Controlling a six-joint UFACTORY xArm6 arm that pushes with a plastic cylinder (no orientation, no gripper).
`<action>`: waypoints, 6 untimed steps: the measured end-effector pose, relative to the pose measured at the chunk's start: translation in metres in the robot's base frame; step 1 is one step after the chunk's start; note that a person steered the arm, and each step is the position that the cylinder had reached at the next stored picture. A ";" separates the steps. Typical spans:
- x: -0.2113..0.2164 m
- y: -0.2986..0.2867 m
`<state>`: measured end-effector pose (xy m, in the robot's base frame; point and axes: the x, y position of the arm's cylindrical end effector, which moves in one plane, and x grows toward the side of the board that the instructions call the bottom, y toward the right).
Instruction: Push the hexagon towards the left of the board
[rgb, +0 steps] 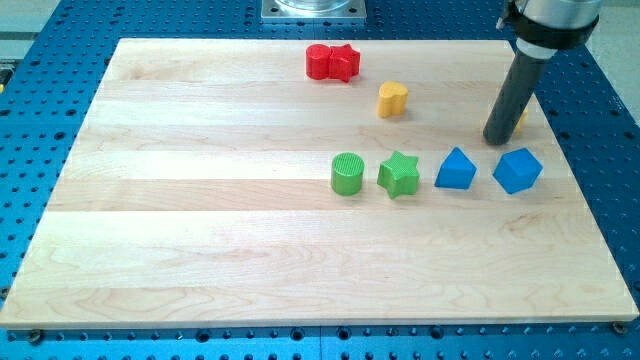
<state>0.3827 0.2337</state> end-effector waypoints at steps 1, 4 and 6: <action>0.017 0.046; -0.020 0.040; -0.073 0.046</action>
